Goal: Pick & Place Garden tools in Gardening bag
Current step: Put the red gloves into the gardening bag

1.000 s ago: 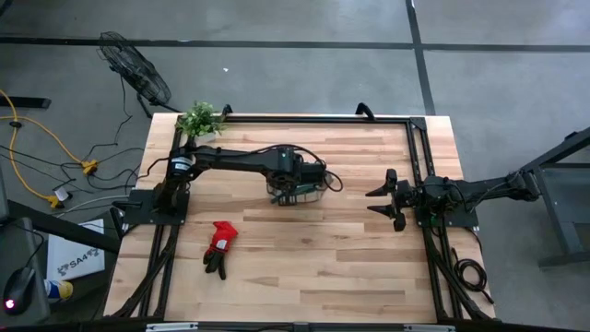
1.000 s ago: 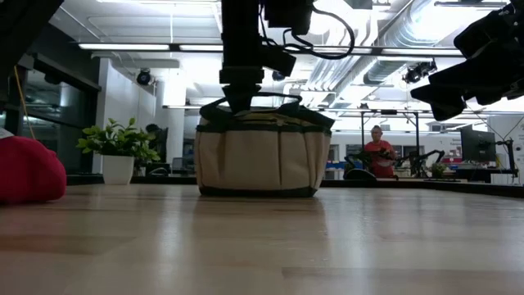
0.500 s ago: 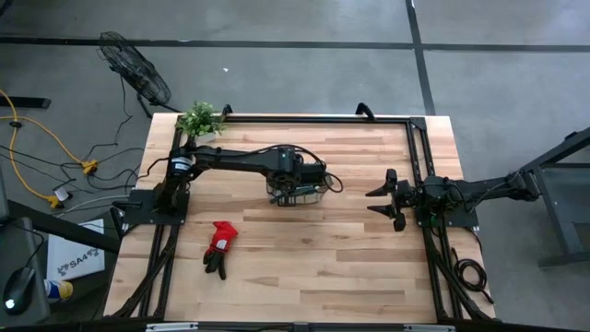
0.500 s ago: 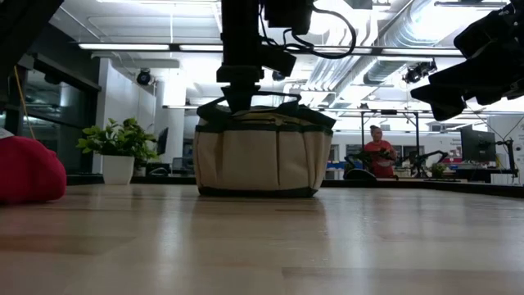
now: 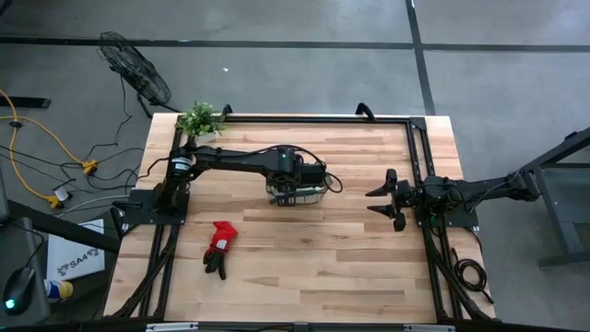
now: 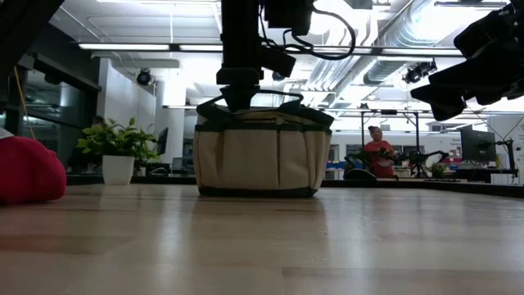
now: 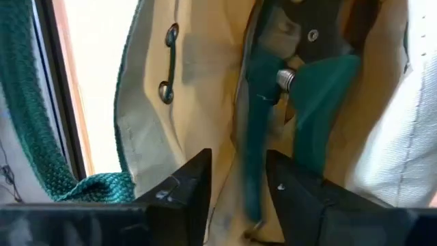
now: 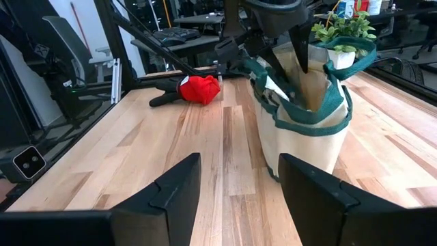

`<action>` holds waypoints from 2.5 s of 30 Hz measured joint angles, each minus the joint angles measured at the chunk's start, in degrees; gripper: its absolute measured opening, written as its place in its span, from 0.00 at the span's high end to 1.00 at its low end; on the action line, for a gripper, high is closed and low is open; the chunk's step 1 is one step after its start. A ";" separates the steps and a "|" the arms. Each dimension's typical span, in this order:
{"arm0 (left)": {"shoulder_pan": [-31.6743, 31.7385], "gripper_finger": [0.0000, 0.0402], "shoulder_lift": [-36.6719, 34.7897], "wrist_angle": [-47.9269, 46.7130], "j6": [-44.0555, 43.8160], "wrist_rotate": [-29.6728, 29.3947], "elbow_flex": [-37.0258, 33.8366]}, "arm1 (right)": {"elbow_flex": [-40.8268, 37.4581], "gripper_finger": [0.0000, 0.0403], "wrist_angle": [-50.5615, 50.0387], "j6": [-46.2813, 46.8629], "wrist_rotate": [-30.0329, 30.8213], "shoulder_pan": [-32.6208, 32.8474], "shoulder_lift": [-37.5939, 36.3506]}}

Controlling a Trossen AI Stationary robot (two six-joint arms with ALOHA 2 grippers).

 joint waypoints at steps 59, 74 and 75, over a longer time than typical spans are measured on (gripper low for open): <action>-23.28 0.63 -8.97 -18.45 -42.45 -4.96 8.35 | 0.00 0.53 0.00 0.02 0.00 0.00 0.09; -35.99 0.63 -25.20 -18.38 -87.86 1.39 -22.27 | 0.00 0.53 0.00 0.02 0.00 0.00 0.15; -36.85 0.63 -25.53 -18.47 -90.50 2.07 -23.60 | 0.00 0.53 0.00 0.01 0.00 0.00 0.15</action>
